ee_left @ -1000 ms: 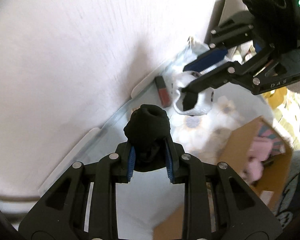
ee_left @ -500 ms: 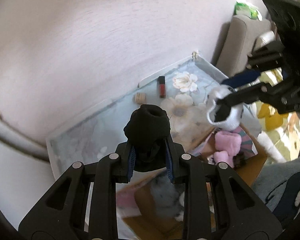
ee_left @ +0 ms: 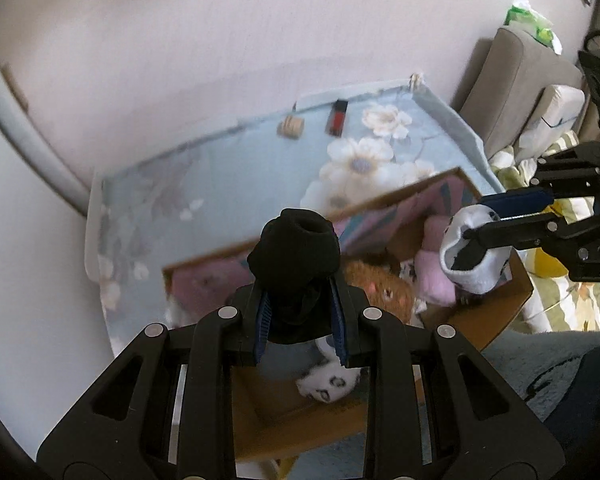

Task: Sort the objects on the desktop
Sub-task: 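Carry the black scrunchie and white sock into the cardboard box and release both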

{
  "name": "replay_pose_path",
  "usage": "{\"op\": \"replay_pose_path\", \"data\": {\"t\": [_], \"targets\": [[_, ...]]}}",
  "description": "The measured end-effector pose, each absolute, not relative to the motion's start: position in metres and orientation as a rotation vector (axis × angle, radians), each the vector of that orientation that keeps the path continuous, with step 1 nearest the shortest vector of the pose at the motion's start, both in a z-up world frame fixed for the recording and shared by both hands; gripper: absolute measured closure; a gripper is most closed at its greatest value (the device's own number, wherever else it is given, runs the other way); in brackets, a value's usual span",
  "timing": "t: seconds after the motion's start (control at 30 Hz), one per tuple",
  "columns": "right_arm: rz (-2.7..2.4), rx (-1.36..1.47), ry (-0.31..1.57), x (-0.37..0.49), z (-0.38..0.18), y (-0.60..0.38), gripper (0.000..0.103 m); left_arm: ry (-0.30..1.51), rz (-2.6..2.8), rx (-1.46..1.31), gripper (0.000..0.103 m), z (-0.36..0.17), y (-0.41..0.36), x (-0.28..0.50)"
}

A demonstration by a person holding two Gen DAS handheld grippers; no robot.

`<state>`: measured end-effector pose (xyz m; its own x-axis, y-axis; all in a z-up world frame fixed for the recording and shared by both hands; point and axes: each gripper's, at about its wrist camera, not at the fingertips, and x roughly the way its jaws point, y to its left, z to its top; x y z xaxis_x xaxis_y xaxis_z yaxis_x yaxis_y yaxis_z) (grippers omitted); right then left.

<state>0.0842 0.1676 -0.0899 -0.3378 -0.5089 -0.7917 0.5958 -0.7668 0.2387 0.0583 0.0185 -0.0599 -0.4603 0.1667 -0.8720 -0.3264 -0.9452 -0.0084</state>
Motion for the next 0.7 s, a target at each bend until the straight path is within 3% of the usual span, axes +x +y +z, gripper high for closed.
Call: {"op": "replay_pose_path", "data": {"t": [0.2,0.63,0.7], "targets": [[-2.138,1.263,0.091,0.099,-0.109,0.171,0.087,0.141,2.466,-1.494,0.08,-0.077,0.019,0.072],[-2.155,1.26,0.072,0.101,-0.109,0.18,0.087,0.134,2.472,-1.5,0.08,-0.079,0.022,0.077],[-2.157,1.254,0.071,0.1,-0.108,0.181,0.086,0.087,2.449,-1.487,0.077,-0.078,0.022,0.076]]}}
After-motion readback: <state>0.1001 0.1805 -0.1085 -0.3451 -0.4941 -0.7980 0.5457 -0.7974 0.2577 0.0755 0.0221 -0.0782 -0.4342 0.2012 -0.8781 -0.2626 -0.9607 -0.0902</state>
